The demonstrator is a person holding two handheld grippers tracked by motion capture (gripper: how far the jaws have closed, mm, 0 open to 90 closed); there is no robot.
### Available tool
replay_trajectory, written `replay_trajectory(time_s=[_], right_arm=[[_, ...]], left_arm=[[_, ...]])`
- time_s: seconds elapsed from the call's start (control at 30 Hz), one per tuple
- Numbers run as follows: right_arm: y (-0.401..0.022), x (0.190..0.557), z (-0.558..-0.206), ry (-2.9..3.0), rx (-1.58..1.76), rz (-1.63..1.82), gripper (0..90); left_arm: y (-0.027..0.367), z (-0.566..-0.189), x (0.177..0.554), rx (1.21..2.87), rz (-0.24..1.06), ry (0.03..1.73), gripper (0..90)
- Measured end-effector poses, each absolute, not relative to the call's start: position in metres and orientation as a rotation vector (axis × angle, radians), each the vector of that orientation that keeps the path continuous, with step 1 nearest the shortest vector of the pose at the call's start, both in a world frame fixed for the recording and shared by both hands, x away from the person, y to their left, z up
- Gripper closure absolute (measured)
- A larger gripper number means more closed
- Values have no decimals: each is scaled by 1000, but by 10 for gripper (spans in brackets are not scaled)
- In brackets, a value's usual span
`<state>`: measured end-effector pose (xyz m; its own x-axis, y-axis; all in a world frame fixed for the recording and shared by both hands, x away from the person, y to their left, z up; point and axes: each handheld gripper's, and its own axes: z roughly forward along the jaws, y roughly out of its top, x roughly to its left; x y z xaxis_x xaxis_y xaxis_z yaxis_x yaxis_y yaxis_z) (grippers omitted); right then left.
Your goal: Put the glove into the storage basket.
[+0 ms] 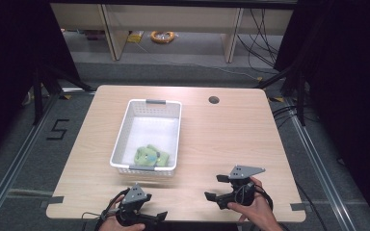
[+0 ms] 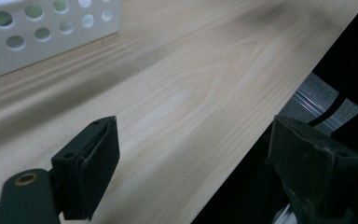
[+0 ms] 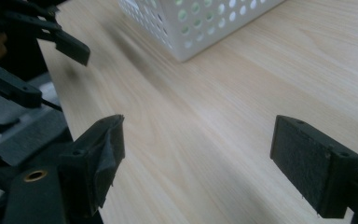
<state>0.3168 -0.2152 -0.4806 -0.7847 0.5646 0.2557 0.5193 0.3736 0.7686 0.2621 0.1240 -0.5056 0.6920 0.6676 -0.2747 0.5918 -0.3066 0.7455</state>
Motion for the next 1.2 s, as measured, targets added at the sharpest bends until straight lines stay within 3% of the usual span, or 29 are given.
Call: replay_trajectory(time_s=[1.2], right_arm=[[-220, 293, -499, 2655, 928, 1235, 169]], left_arm=[[118, -511, 255, 2038, 105, 941, 157]])
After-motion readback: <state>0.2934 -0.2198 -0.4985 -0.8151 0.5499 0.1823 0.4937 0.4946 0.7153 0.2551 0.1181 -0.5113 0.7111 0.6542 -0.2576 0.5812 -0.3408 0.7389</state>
